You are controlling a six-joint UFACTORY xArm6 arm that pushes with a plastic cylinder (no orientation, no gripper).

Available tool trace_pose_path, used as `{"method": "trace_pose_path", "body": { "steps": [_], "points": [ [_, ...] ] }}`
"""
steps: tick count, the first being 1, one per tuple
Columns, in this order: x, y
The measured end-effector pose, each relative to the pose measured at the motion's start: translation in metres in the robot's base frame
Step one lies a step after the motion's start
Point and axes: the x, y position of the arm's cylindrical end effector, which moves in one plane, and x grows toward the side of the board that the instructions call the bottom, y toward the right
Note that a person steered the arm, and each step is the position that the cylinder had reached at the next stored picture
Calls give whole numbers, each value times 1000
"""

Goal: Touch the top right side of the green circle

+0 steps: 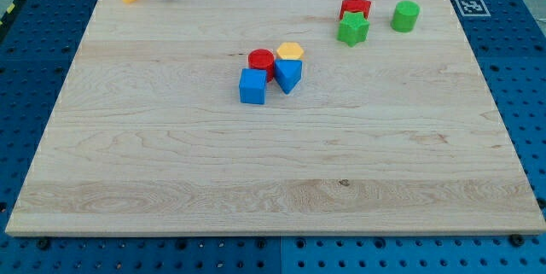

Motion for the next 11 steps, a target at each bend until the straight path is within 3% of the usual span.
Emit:
{"method": "trace_pose_path", "body": {
  "steps": [2, 3, 5, 6, 7, 9, 11],
  "points": [
    [-9, 121],
    [-9, 210],
    [52, 329],
    [56, 377],
    [56, 404],
    [56, 382],
    [74, 403]
  ]
}}
